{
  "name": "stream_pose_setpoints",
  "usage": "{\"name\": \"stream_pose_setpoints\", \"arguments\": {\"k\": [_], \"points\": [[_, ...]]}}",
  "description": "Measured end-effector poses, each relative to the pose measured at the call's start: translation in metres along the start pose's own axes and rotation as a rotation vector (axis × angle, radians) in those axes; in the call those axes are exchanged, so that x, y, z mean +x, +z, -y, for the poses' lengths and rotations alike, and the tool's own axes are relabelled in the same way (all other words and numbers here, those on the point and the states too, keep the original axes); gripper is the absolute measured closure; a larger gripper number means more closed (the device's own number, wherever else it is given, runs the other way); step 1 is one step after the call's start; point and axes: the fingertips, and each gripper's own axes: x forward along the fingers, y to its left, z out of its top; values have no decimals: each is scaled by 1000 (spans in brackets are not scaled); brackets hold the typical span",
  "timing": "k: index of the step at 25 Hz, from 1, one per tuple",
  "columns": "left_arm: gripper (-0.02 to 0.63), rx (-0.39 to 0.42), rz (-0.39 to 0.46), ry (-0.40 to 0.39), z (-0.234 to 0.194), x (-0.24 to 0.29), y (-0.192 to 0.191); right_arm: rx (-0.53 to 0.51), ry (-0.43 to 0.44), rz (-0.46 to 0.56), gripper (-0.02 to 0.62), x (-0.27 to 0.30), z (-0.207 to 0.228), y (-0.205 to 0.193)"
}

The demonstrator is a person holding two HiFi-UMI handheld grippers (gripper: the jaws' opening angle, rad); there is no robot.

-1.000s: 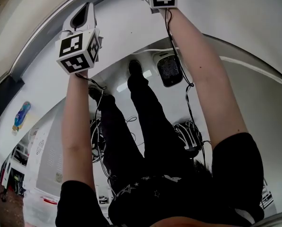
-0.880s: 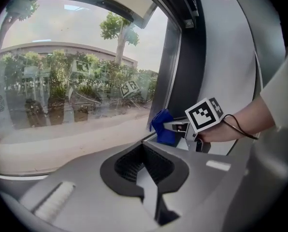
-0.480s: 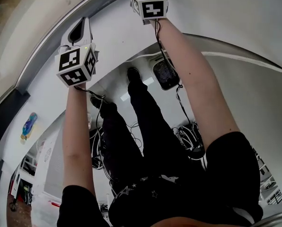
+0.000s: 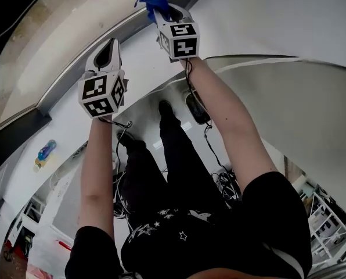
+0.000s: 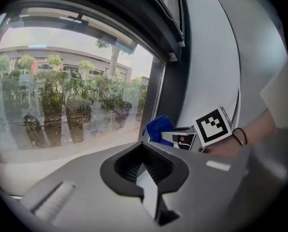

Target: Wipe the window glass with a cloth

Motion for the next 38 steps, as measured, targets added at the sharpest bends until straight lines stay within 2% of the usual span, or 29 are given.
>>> {"name": "stream_pose_setpoints", "arguments": {"k": [5,9,12,16,19,26,33,38], "points": [[597,-3,85,-4,15,-56,62,42,57,47,507,-48,-34,46],[597,26,146,8,30,-95,108,54,126,80,507,-84,-60,85],[597,29,175,33,36,-128,124,43,206,101,506,-112,-92,110],[597,3,214,97,40,-170,135,-36,334,130,508,-141,-130,135],[597,-11,242,171,38,-192,138,-83,411,146,508,-148,-146,143],[597,-72,249,251,36,-246,118,-92,517,138,508,-179,-176,146],[597,-119,287,272,46,-296,104,-107,548,127,506,-222,-199,138],[597,-110,327,302,53,-340,95,-122,564,142,506,-257,-227,134]]}}
